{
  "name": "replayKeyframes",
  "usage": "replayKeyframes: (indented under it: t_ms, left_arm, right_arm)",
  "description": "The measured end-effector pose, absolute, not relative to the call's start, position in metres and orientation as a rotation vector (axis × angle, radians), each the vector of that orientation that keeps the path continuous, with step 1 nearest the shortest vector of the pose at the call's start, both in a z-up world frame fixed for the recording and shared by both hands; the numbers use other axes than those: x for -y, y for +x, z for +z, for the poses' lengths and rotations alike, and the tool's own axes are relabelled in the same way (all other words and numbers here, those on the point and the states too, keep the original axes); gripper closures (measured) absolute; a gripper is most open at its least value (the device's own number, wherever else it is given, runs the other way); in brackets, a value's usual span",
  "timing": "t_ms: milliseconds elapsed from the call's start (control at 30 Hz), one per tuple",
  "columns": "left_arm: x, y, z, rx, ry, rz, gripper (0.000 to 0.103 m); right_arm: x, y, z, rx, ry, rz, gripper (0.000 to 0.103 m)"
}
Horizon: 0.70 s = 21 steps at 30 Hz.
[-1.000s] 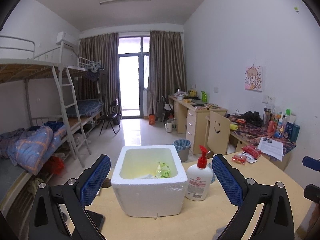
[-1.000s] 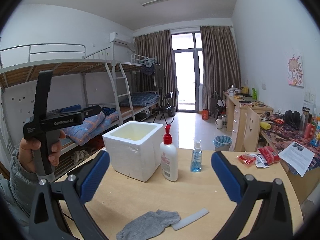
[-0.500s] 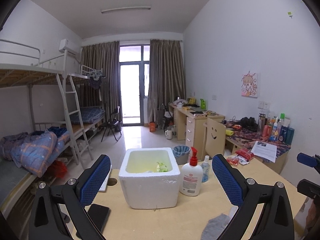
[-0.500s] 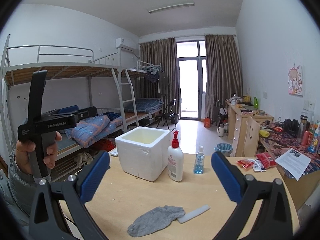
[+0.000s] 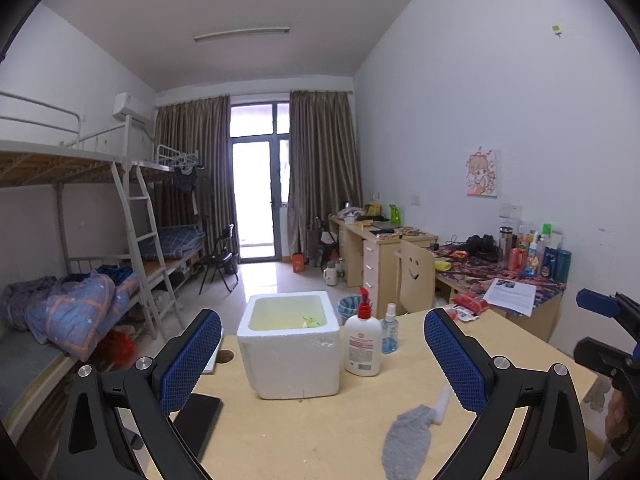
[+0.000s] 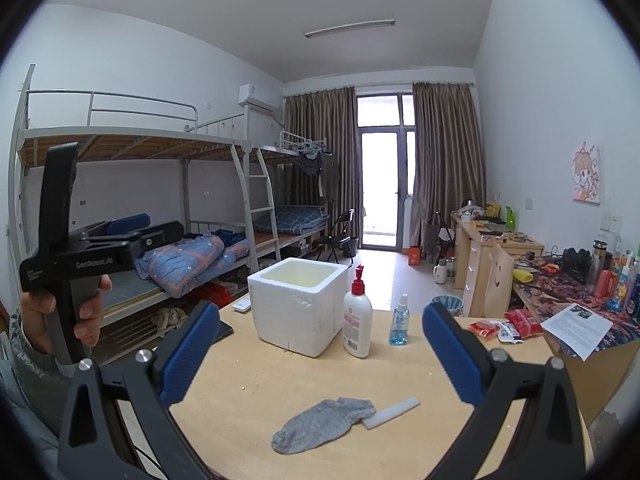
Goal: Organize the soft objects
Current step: 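Withdraw both tools from the foam box back over the table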
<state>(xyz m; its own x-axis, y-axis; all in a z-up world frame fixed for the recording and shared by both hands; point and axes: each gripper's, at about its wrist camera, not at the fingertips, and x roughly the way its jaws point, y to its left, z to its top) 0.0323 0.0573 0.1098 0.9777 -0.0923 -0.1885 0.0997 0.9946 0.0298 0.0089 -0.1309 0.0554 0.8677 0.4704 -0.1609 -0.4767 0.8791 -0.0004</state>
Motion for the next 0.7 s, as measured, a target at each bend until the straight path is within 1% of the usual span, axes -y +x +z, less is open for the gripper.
replayKeyframes:
  t_ms: [333, 500, 700]
  left_arm:
    - [-0.045, 0.008, 0.097, -0.154, 0.036, -0.103, 0.001]
    - [-0.043, -0.005, 0.085, -0.108, 0.019, -0.088, 0.001]
    - [-0.035, -0.001, 0.066, -0.089, 0.021, -0.107, 0.001]
  right_arm:
    - [0.136, -0.01, 0.047, -0.12, -0.033, 0.474, 0.0]
    - [0.133, -0.011, 0.042, -0.117, -0.038, 0.454, 0.0]
    - [0.131, -0.007, 0.035, -0.121, -0.042, 0.411, 0.0]
